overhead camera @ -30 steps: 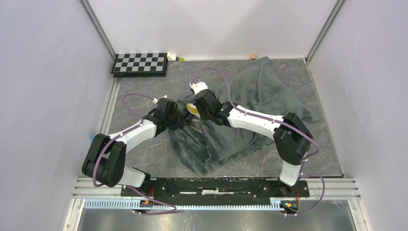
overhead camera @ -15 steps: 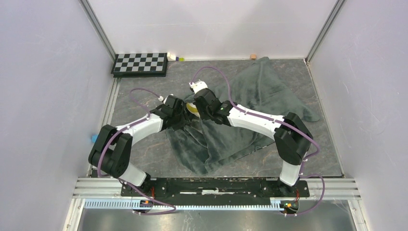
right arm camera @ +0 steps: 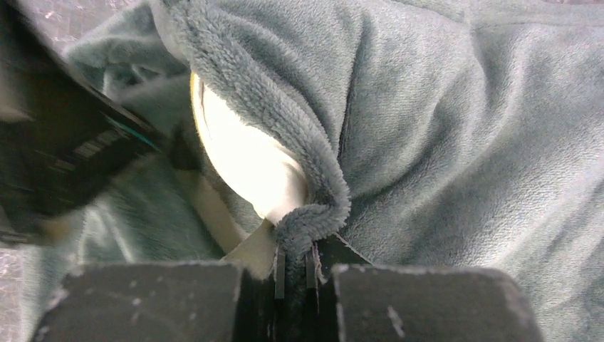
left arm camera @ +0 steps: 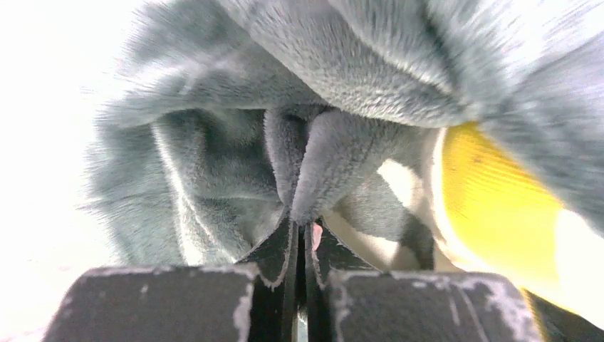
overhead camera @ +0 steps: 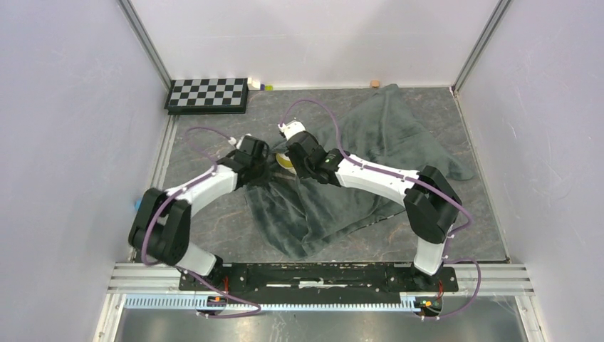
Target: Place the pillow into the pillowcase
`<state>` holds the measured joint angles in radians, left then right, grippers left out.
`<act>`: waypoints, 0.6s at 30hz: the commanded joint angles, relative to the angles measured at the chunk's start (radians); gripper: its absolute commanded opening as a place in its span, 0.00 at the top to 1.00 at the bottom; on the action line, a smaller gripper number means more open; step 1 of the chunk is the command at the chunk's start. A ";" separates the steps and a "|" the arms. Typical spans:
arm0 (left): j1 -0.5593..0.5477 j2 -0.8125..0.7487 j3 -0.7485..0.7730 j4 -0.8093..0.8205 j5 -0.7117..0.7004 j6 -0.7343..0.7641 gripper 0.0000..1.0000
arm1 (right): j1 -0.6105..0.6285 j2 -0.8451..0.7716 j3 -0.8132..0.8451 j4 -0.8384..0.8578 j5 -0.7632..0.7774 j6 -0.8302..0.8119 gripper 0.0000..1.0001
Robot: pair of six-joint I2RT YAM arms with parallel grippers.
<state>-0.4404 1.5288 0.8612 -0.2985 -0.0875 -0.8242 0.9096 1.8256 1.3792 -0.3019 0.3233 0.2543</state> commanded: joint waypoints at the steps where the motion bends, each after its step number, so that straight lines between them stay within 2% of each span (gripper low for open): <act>1: 0.103 -0.192 0.035 -0.053 -0.120 -0.025 0.98 | 0.011 0.018 -0.018 -0.033 0.054 -0.035 1.00; 4: 0.135 -0.280 0.048 -0.093 -0.166 -0.030 0.98 | 0.010 0.046 -0.037 -0.033 0.094 -0.045 1.00; 7: 0.148 -0.339 0.044 -0.057 -0.181 -0.017 0.98 | 0.011 0.070 -0.045 -0.033 0.098 -0.055 1.00; 11: 0.149 -0.388 0.044 0.047 -0.114 0.024 0.98 | 0.015 0.106 -0.042 -0.024 0.094 -0.076 1.00; 18: 0.144 -0.466 0.078 0.135 -0.022 0.054 0.98 | 0.017 0.202 0.029 -0.052 0.106 -0.092 1.00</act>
<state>-0.3237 1.1496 0.8646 -0.3542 -0.0879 -0.8234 0.9314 1.9541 1.3857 -0.2005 0.3954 0.1833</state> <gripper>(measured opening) 0.047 0.080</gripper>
